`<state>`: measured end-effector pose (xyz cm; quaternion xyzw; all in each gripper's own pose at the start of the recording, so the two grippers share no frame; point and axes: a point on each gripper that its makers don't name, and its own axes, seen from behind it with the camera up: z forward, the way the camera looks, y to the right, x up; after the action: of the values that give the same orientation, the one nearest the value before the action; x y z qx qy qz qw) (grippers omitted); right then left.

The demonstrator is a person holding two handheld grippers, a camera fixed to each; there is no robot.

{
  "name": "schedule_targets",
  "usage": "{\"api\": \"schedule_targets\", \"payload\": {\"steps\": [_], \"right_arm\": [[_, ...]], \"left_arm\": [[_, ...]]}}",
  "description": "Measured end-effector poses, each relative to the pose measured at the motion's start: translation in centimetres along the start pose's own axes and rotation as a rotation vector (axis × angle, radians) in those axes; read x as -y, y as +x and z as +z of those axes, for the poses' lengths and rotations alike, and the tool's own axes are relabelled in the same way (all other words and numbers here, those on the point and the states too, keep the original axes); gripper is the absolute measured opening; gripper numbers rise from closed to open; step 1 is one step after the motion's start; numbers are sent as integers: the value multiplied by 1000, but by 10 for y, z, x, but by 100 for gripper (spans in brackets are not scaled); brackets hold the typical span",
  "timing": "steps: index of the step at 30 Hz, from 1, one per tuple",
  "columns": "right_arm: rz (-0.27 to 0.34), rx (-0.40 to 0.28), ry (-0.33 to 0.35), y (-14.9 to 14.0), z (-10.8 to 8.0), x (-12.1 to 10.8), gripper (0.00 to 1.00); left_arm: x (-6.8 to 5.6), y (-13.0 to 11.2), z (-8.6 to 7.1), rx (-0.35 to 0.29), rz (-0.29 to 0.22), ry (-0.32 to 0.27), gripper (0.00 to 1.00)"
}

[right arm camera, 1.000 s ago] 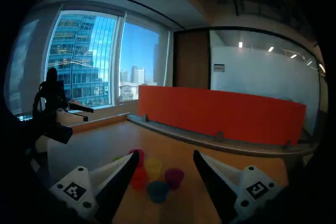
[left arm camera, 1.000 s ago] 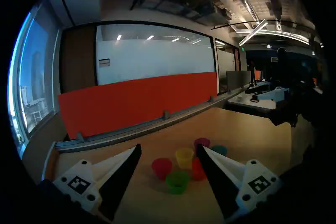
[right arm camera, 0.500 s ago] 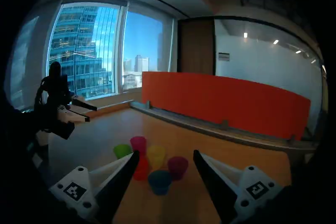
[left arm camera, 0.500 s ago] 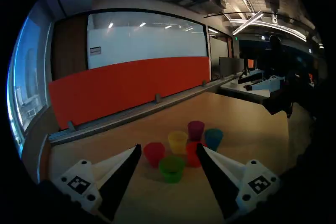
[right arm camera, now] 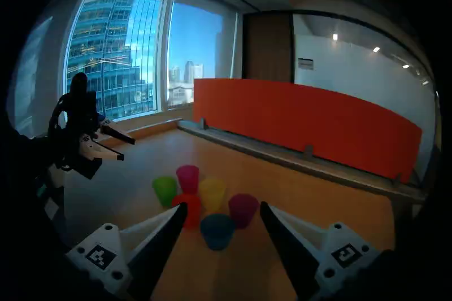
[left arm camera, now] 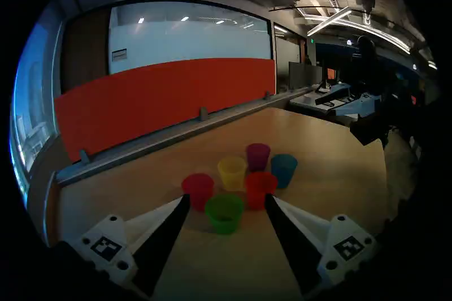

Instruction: Pour water

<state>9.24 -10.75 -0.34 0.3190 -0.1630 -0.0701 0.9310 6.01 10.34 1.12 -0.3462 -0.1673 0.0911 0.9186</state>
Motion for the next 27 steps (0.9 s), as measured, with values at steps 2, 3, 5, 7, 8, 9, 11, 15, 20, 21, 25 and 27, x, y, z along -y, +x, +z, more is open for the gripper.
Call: {"api": "schedule_targets", "payload": {"steps": [2, 3, 5, 7, 8, 9, 11, 15, 20, 21, 25, 27], "right_arm": [[2, 10, 2, -5, 3, 0, 99], [2, 15, 3, -8, 4, 0, 99], [3, 26, 5, -13, 7, 0, 99], [3, 36, 7, -19, 11, 0, 99], [2, 41, 7, -21, 12, -1, 99], [2, 45, 8, -24, 14, -1, 99], [3, 54, 12, -29, 17, -1, 99], [8, 74, 14, -40, 24, -2, 99], [13, 95, 14, -50, 31, -4, 99], [14, 98, 15, -52, 32, -5, 99], [13, 117, 19, -60, 37, -5, 99], [11, 126, 21, -64, 41, -5, 99]], "left_arm": [[-1, -6, 4, 12, 0, -6, 98], [-1, -9, 6, 19, 0, -7, 98], [-2, -16, 10, 33, 1, -10, 98], [-2, -23, 14, 47, 1, -13, 98], [-3, -26, 16, 54, 0, -15, 98], [-3, -29, 17, 60, 0, -18, 98], [-4, -34, 21, 71, 0, -26, 98], [-4, -46, 27, 96, -2, -35, 98], [-3, -59, 35, 127, -1, -45, 98], [-3, -60, 37, 131, -1, -48, 98], [-4, -67, 42, 146, -1, -58, 98], [-4, -70, 45, 154, -1, -62, 98]]}}
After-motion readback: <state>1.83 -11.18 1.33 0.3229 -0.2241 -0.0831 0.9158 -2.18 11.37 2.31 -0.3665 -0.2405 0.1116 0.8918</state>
